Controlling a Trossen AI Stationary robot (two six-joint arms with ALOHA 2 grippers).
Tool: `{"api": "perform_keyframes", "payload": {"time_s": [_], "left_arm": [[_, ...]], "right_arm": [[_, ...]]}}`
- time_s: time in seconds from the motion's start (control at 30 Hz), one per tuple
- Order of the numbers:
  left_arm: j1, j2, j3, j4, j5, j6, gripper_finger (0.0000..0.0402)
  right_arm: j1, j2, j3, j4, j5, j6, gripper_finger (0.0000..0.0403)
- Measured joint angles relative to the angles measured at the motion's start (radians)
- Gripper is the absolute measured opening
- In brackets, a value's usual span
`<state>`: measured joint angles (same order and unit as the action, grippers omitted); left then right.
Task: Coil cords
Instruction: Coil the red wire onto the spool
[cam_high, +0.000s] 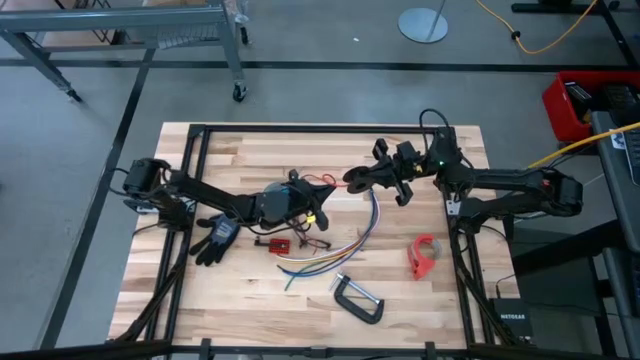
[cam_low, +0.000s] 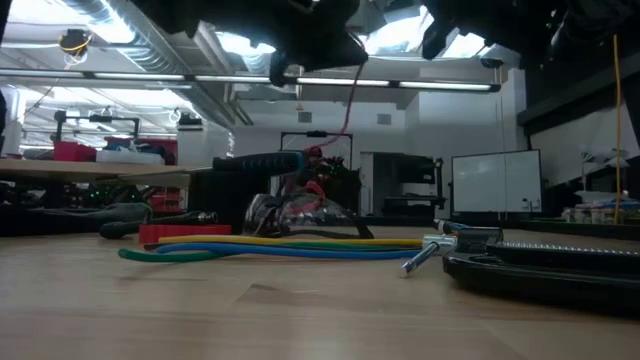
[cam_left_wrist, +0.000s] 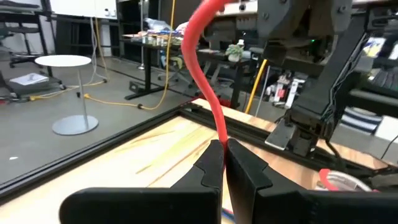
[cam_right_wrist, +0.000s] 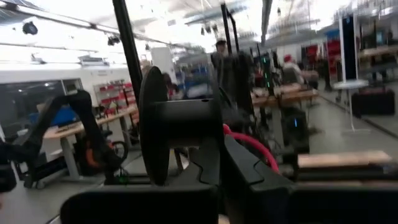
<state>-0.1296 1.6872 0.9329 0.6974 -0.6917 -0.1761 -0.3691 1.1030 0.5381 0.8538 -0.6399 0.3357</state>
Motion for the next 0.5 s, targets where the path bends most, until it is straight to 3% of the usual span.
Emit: {"api": "perform_keyframes", "payload": {"time_s": [0.17, 0.5], "left_arm": [[-0.009, -0.047, -0.001, -0.022, -0.006, 0.0, 0.0], [0.001, -0.062, 0.0, -0.081, -0.007, -0.072, 0.0]], "right_arm": [[0.003, -0.001, 0.0, -0.127, 0.01, -0.04, 0.0001], [0.002, -0.001, 0.0, -0.369, 0.135, -0.157, 0.0001]]}}
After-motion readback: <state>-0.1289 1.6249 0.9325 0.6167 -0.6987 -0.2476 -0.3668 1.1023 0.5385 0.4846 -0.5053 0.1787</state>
